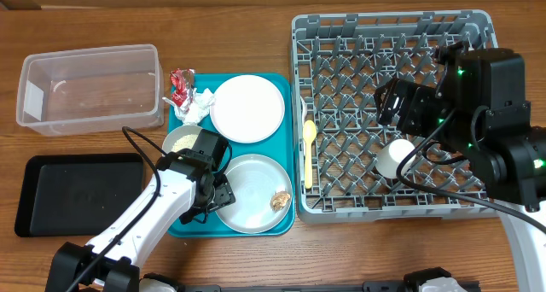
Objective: Sort waste into correct bins and load items into the dishwasher rack
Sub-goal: 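Reach the left gripper to the grey plate rim and grasp it, then lift the grey plate with the left gripper toward the black tray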
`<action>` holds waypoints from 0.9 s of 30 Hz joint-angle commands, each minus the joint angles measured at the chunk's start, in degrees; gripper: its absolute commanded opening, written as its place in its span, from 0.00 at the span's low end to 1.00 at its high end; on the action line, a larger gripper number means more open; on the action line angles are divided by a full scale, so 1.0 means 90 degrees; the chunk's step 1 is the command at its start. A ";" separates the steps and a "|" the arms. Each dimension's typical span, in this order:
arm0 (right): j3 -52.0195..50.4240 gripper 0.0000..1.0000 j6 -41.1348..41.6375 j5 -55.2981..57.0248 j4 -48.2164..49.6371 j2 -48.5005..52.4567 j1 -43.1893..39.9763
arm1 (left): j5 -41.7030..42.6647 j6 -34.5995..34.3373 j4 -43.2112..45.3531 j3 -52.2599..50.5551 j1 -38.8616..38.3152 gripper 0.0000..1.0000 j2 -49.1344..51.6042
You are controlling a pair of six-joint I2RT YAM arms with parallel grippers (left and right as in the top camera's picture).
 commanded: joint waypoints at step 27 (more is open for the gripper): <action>0.0080 1.00 -0.0036 0.0029 -0.0051 0.0002 -0.0017 | 0.0248 0.0080 -0.0070 -0.0039 -0.0044 0.04 -0.0172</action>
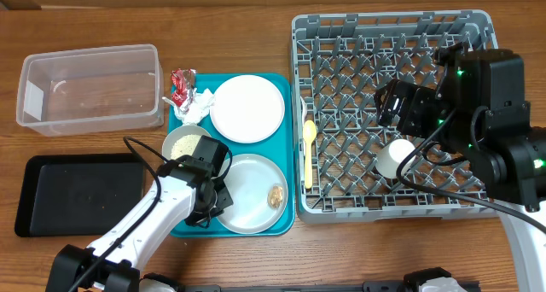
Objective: Sort waste into correct bins and load items into the dishwasher rack
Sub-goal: 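Lift the grey plate with the left gripper toward the black tray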
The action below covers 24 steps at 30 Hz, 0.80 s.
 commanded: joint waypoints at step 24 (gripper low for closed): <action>0.0080 1.00 -0.0034 0.0032 0.0007 0.0002 -0.0017 | -0.0988 0.0729 -0.3019 0.2256 0.1095 0.04 -0.2713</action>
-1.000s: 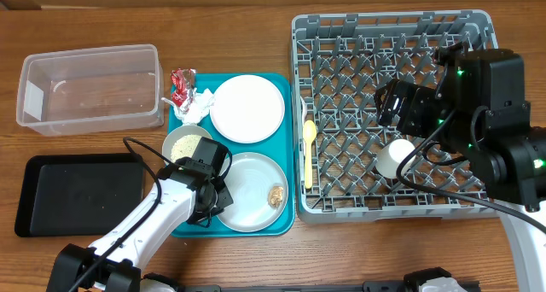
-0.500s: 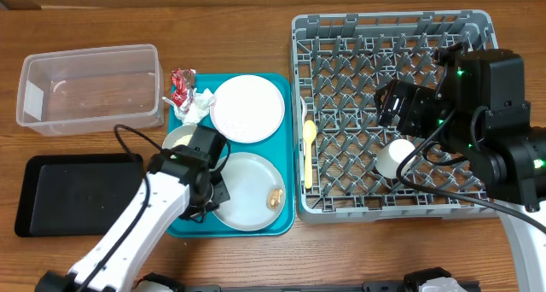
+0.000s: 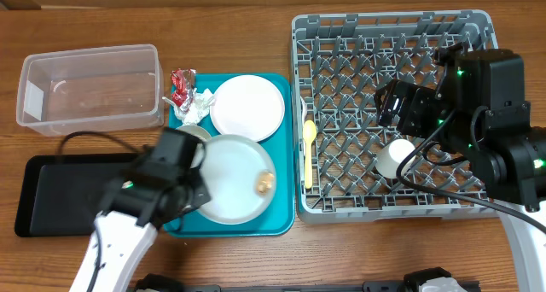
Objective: Sort waste into correct bins and load items into the dishwasher rack
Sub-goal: 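Lift the grey plate with the left gripper toward the black tray, then tilt the grey plate over the black tray to drop the food scrap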
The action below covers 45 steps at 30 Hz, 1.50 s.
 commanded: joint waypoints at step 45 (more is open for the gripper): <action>0.0080 1.00 -0.0024 0.0034 -0.0007 0.0002 -0.0017 | -0.5671 -0.0148 -0.0838 0.1491 0.3837 0.04 0.1855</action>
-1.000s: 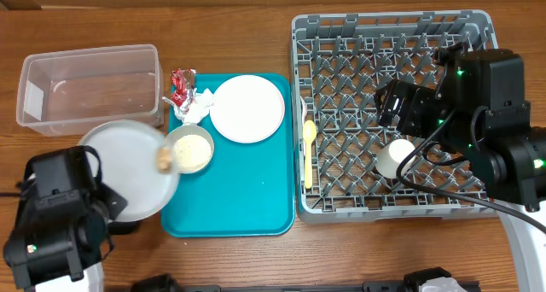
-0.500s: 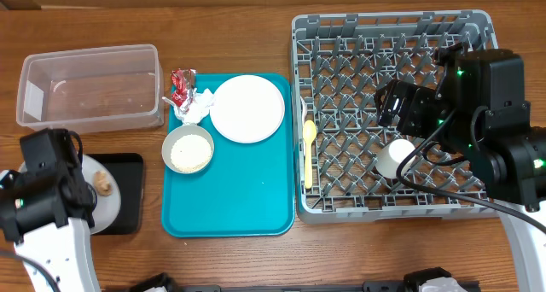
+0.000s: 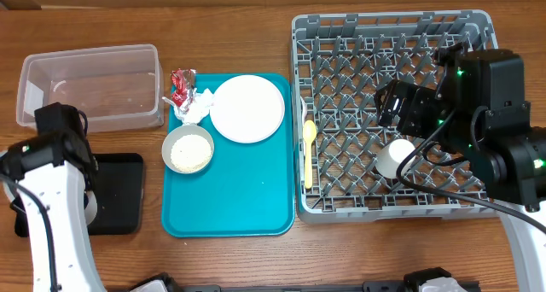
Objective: Sort waste into correct bins and load items into the dishwasher rack
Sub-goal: 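Tilt the grey plate over the black tray to drop the food scrap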
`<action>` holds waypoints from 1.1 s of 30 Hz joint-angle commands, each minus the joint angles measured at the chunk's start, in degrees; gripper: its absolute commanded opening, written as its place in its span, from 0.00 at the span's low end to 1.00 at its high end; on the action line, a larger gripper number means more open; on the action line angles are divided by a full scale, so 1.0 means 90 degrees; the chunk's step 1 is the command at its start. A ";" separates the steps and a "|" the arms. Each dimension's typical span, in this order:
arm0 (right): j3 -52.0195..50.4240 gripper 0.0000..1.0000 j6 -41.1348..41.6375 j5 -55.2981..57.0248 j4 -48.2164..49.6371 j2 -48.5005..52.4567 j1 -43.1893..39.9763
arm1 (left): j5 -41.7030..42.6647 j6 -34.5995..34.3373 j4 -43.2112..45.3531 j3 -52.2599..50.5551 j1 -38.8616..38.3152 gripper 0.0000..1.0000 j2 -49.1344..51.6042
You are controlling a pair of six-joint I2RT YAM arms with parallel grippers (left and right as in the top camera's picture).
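My left arm (image 3: 53,147) reaches over the black tray (image 3: 115,194) at the far left; its fingers are hidden under the wrist. A pale plate rim (image 3: 89,208) shows beside the arm, so the gripper seems shut on the plate. On the teal tray (image 3: 230,207) sit a white plate (image 3: 247,108), a bowl of grains (image 3: 188,149), a red wrapper (image 3: 181,83) and crumpled paper (image 3: 198,104). My right gripper (image 3: 391,104) hovers over the grey dishwasher rack (image 3: 384,27), above a white cup (image 3: 394,158); its jaws are not readable.
A clear plastic bin (image 3: 90,87) stands at the back left, behind the black tray. A yellow spoon (image 3: 309,147) lies along the rack's left edge, next to the teal tray.
My left arm has gone from the teal tray's front left to the black tray, and the plate with the food scrap is off the teal tray. The right arm has not moved.
My left gripper was at the edge of the plate with a food scrap on the teal tray, then closer on its rim. Then the plate was lifted and tilted over the tray. Now it is over the black tray, mostly hidden. The right arm stayed still.
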 commanded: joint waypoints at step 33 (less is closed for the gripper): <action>0.0080 1.00 -0.0041 -0.0138 -0.0017 0.0000 -0.0019 | 0.3359 0.3589 0.0542 0.1775 -0.1523 0.04 -0.0442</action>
